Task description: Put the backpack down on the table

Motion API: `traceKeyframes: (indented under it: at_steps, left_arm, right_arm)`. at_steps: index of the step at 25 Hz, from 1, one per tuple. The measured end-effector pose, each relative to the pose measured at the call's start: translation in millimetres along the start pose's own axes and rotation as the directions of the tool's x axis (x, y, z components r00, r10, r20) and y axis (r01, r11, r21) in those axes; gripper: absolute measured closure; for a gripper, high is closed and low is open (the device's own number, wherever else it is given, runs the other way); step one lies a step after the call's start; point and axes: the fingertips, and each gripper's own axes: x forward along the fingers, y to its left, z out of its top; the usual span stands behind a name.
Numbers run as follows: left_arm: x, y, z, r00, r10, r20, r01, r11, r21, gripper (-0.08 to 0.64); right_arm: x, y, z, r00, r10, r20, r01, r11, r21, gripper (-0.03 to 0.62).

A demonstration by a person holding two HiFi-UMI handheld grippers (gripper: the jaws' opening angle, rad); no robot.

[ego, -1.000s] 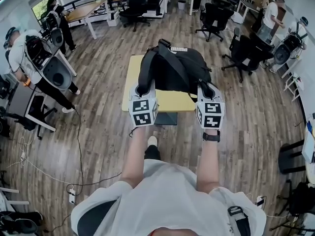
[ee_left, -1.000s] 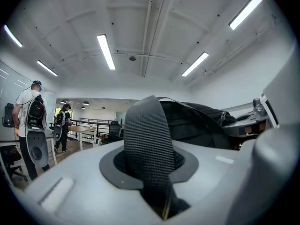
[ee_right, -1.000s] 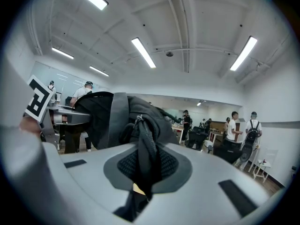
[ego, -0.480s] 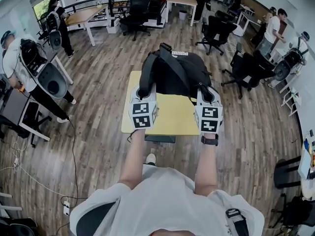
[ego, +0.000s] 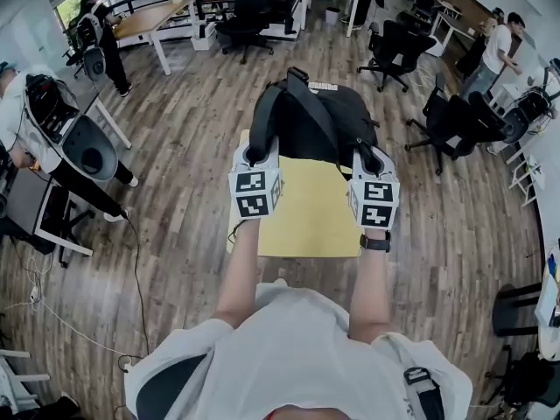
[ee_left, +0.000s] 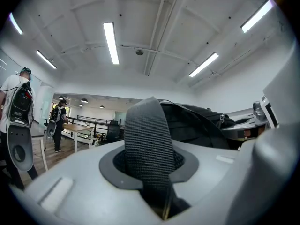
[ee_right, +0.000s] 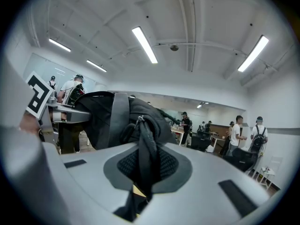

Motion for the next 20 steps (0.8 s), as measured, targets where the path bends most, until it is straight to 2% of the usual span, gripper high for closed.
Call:
traceKeyframes:
  at_steps: [5,8,11,20]
  left_arm:
    - [23,24,-9,1.0,-0.016,0.009,0.016,1.0,-0.004,0.457]
    - [32,32,-24,0.999,-0.029,-0.015,0.029,0.999,-0.018,0.457]
    - [42,32,-38,0.997,-0.056,-0.049,0.055,0.998,-0.025,0.456]
    - [74,25,-52,0.996,-0.067,-0.066,0.066,0.998,-0.016,0.456]
  right_arm:
    - [29,12,-6,1.0,-0.018,0.005,0.018,1.0,0.018,0.568]
    - [37,18,-19,1.0,-0.021,-0.02,0.021,0.999,0.031,0.568]
    - [44,17,-30,0.998,-0.029,-0.054,0.032,0.999,0.041,0.568]
    - [67,0,-50,0.996,-0.027,-0.081,0.032,0.997,0.07,0.568]
